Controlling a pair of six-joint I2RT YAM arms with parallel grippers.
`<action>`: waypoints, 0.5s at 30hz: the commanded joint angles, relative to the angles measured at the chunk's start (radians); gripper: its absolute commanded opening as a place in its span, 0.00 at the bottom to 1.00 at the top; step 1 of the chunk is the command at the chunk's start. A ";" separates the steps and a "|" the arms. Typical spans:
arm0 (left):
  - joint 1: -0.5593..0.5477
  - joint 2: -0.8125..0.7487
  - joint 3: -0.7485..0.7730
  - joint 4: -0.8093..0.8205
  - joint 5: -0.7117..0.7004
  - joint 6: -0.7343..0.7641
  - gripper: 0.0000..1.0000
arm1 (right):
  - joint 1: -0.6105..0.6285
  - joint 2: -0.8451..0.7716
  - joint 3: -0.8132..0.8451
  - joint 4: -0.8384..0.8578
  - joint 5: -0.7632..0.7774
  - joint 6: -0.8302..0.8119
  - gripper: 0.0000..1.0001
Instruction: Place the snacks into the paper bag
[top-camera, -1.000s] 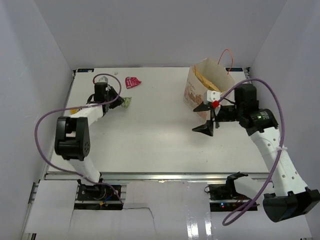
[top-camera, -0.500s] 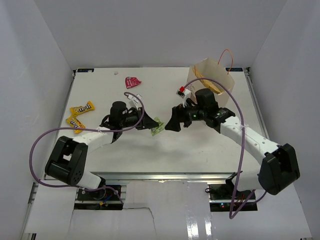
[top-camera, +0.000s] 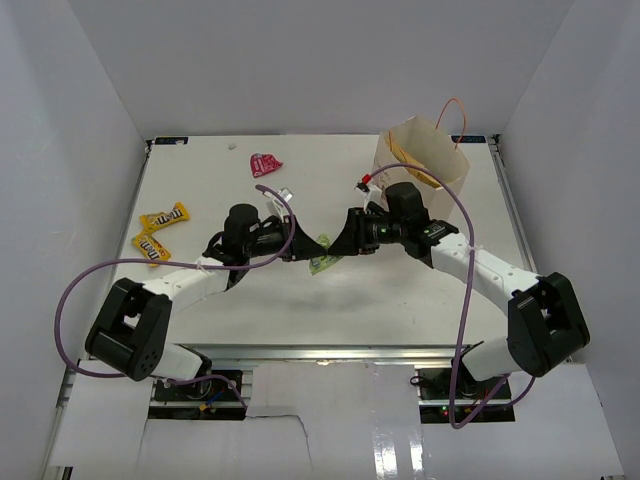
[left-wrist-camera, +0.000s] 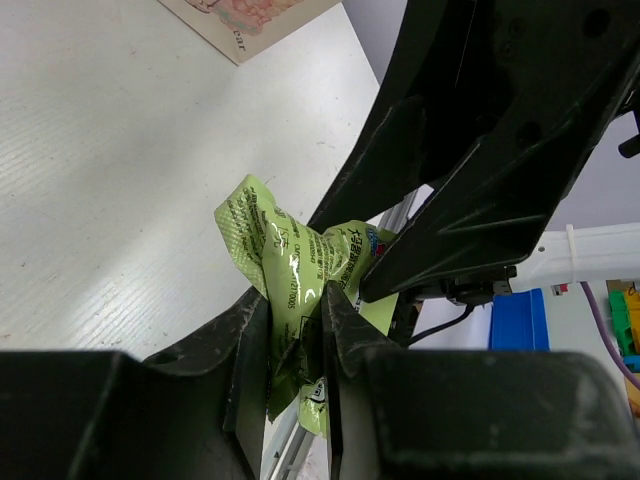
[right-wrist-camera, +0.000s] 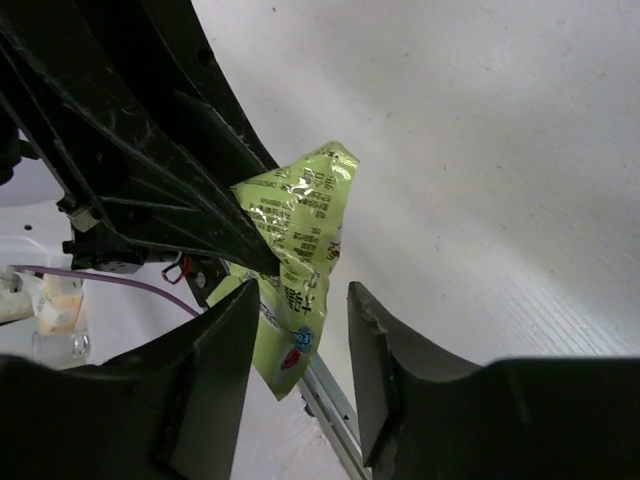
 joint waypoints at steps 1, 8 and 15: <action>-0.009 -0.040 0.023 0.033 0.020 0.009 0.22 | -0.001 -0.006 -0.001 0.083 -0.044 0.027 0.43; -0.009 -0.071 0.029 0.035 0.033 0.021 0.48 | -0.007 -0.009 0.011 0.125 -0.148 -0.013 0.08; 0.023 -0.203 0.049 -0.037 -0.098 0.107 0.86 | -0.054 -0.066 0.127 -0.043 -0.268 -0.392 0.08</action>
